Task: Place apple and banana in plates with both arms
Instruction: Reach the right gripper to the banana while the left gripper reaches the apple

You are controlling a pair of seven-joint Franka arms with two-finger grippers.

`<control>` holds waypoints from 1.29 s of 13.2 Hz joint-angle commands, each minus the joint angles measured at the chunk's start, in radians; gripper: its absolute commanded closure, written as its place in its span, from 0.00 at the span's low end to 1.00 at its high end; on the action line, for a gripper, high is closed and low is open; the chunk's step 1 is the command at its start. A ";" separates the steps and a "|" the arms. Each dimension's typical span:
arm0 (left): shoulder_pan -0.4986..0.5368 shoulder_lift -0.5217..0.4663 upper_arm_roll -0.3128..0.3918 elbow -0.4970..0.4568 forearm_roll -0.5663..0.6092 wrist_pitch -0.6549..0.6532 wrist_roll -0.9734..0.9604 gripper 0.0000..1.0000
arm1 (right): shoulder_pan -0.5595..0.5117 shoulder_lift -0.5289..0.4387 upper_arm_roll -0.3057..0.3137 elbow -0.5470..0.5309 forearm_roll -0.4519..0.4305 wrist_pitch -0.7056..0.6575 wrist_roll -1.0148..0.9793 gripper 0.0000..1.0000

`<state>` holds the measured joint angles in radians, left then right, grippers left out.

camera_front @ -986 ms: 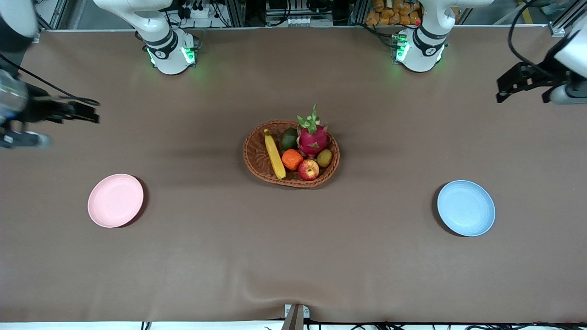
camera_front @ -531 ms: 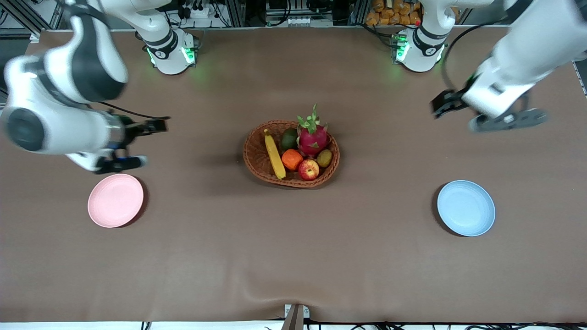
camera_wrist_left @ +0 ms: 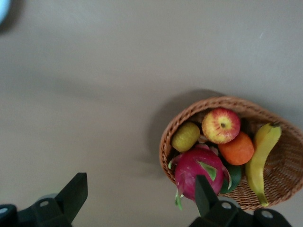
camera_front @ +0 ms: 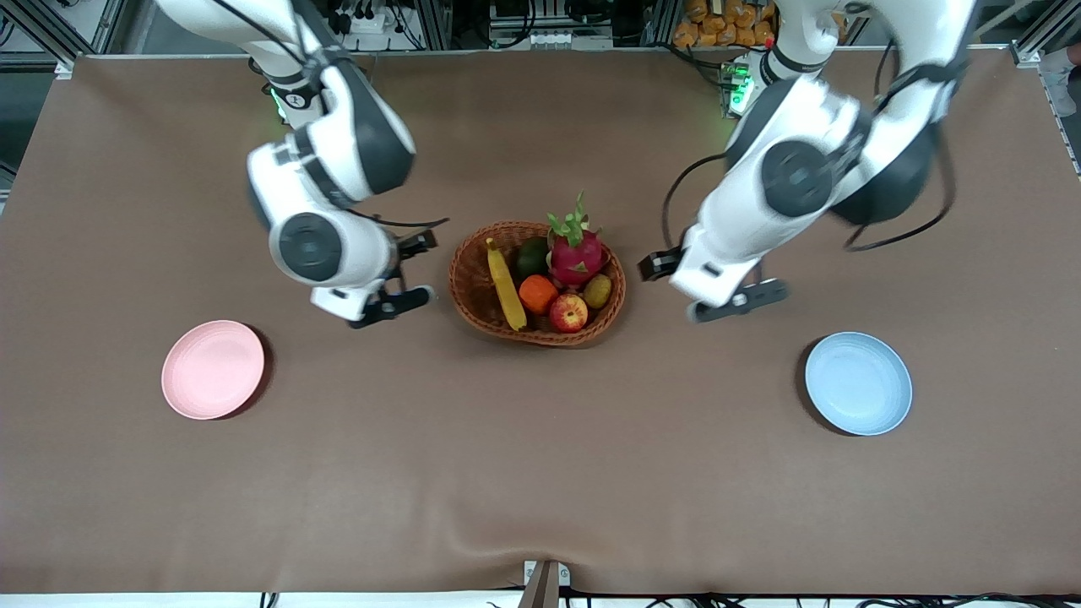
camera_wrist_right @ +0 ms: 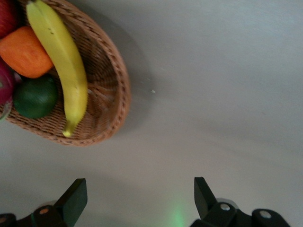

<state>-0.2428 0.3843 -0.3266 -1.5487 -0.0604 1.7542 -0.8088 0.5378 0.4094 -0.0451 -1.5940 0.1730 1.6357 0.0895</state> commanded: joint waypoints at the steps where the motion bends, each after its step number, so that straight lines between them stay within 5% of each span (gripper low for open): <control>1: -0.027 0.091 0.001 0.044 -0.050 0.031 -0.003 0.00 | 0.066 0.031 -0.012 -0.023 0.014 0.054 0.050 0.00; 10: -0.073 0.208 0.001 0.047 -0.098 0.238 -0.009 0.00 | 0.152 0.040 -0.012 -0.234 0.102 0.430 0.152 0.00; 17: -0.118 0.286 0.003 0.038 -0.105 0.358 -0.044 0.00 | 0.223 0.072 -0.012 -0.277 0.103 0.504 0.262 0.00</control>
<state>-0.3429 0.6396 -0.3282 -1.5253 -0.1449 2.0890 -0.8217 0.7616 0.4800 -0.0493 -1.8510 0.2576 2.1128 0.3425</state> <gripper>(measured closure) 0.000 0.000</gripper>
